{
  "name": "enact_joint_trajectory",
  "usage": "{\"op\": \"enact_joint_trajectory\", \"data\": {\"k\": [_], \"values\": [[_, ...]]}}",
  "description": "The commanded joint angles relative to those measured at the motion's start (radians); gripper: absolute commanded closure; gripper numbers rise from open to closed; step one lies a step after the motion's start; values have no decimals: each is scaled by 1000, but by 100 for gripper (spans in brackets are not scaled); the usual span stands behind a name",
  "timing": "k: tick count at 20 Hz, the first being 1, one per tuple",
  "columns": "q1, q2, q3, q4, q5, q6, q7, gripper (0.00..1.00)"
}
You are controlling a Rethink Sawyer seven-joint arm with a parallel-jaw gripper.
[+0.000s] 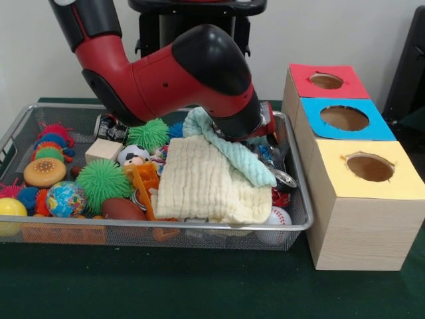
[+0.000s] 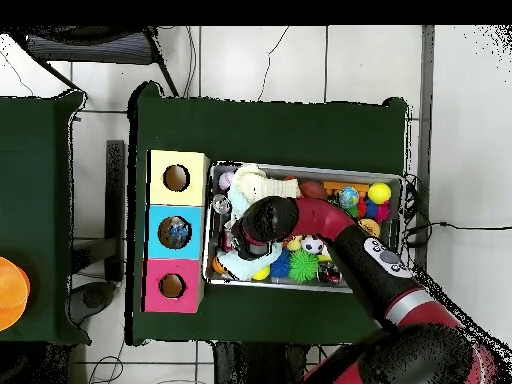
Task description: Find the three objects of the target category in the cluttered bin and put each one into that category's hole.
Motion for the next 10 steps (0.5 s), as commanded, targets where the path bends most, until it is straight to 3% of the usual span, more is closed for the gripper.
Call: {"op": "enact_joint_trajectory", "data": {"k": [1, 10], "values": [[-31, 68, -32, -5, -34, -19, -146, 100], [-21, 12, -43, -7, -31, -26, -89, 100]]}}
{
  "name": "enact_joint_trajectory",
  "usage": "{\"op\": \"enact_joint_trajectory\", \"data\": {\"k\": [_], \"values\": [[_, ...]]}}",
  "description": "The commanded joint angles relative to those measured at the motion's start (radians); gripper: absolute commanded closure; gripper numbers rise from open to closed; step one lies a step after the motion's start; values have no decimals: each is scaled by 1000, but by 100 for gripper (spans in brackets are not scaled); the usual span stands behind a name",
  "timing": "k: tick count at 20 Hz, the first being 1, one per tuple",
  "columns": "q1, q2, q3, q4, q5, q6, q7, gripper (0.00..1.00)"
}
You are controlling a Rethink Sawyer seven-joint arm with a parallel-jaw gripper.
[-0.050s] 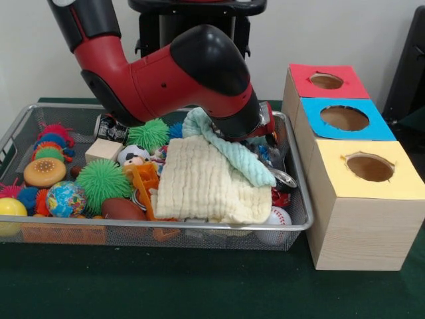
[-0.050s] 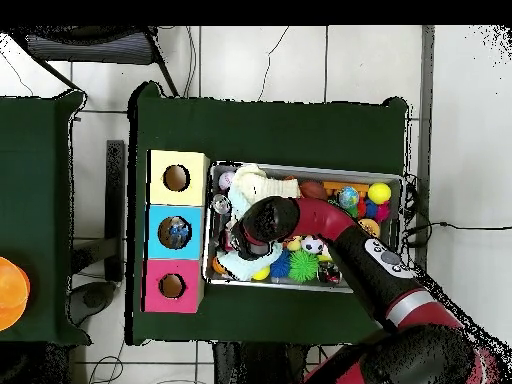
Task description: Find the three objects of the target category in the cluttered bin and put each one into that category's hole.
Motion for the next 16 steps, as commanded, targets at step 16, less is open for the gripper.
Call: {"op": "enact_joint_trajectory", "data": {"k": [16], "values": [[-43, -335, -31, 126, 21, -153, 81, 100]]}}
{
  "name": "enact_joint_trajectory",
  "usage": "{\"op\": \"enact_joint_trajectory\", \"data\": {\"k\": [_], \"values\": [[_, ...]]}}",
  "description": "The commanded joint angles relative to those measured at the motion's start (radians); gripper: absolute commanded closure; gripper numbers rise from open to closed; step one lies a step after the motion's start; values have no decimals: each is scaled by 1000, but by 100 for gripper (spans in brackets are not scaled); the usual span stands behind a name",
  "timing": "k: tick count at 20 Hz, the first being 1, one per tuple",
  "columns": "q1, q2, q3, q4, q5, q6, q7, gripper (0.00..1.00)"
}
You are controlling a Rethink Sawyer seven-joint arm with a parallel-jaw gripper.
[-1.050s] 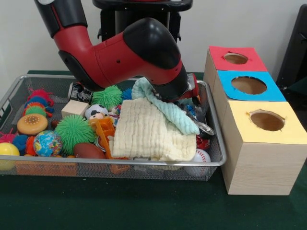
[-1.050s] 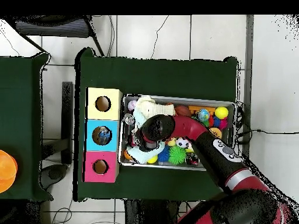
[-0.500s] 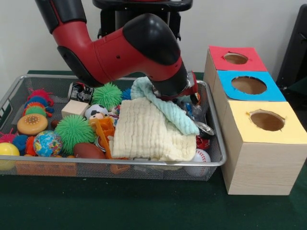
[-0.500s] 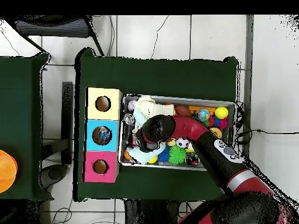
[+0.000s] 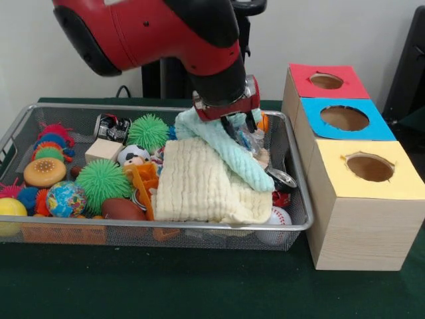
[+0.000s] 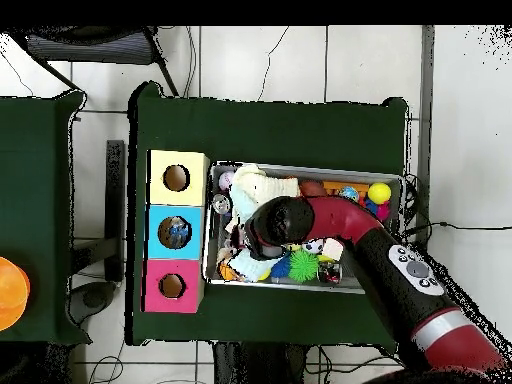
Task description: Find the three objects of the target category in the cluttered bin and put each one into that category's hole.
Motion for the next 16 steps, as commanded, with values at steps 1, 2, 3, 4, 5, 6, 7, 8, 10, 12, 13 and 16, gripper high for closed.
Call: {"op": "enact_joint_trajectory", "data": {"k": [1, 2, 3, 4, 5, 6, 7, 8, 10, 12, 13, 16], "values": [[-27, -136, -32, 40, 20, -124, 86, 100], [-23, -144, -36, 36, 19, -130, 90, 100], [-25, -150, -37, 39, 20, -138, 91, 100], [-22, -153, -39, 34, 22, -135, 91, 100], [-22, -153, -40, 32, 27, -131, 88, 100], [-21, -154, -42, 30, 31, -128, 86, 100], [-19, -160, -43, 32, 39, -120, 86, 100], [-16, -166, -45, 35, 47, -112, 87, 100], [-9, -188, -47, 46, 68, -94, 94, 100], [2, -213, -52, 63, 95, -62, 106, 100], [10, -228, -58, 81, 108, -49, 117, 100], [32, -276, -72, 124, 140, -45, 145, 100]]}}
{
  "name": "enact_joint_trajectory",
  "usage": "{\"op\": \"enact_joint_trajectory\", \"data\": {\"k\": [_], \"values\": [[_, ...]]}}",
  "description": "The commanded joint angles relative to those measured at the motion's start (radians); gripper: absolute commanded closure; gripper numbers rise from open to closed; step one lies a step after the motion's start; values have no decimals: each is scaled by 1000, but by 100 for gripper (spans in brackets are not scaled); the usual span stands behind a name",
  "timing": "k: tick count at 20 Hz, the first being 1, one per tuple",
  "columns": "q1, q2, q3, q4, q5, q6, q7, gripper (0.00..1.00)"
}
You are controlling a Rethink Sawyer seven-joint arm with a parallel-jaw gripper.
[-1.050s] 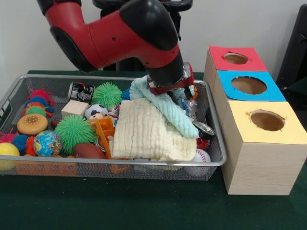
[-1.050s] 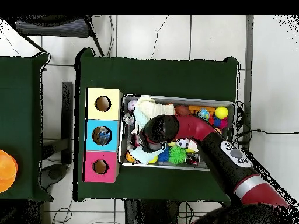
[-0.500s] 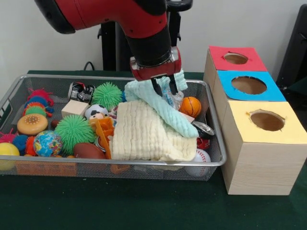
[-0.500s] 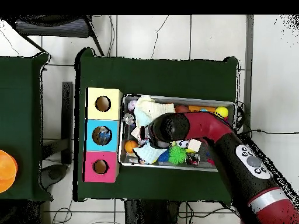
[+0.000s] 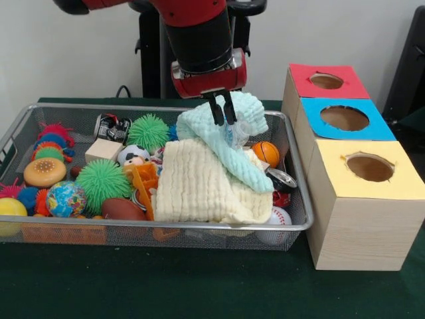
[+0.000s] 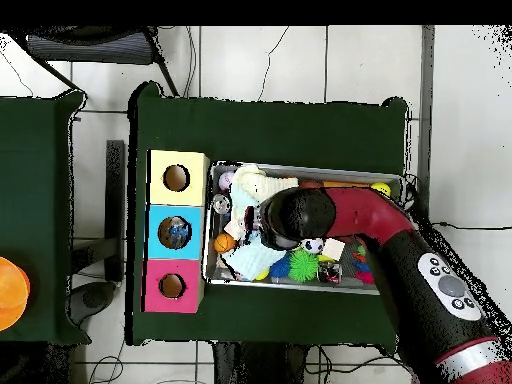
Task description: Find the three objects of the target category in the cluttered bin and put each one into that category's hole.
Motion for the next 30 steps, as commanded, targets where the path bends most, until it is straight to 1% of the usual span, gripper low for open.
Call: {"op": "enact_joint_trajectory", "data": {"k": [1, 2, 8, 11, 13, 16, 19, 22, 25, 27, 30], "values": [[37, -115, -60, 124, 80, 20, 150, 100], [41, -120, -67, 123, 92, 39, 147, 100], [52, -156, -95, 153, 131, 56, 132, 100], [58, -176, -105, 196, 162, 48, 142, 100], [63, -190, -113, 229, 177, 24, 153, 100], [84, -203, -127, 248, 202, 0, 172, 100], [110, -241, -135, 273, 240, -30, 202, 100], [146, -286, -143, 280, 283, -45, 233, 100], [177, -316, -158, 293, 328, -62, 260, 100], [203, -322, -177, 292, 347, -78, 276, 100], [244, -307, -210, 251, 368, -87, 300, 100]]}}
